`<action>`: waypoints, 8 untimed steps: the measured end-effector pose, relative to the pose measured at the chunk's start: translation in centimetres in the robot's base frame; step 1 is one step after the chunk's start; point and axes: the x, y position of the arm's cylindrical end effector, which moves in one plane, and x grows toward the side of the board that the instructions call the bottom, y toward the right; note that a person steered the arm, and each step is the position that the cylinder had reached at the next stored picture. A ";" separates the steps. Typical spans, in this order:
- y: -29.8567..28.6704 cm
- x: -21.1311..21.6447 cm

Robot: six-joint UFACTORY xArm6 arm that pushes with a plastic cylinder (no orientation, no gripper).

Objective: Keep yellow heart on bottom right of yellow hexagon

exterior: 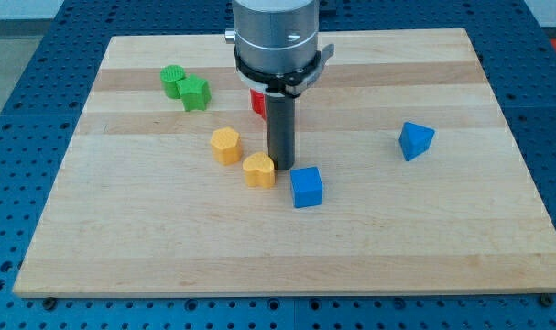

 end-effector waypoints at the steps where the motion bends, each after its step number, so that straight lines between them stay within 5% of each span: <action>1: 1.1 1.4; 3: 0.9 4.8; 8: -3.7 2.6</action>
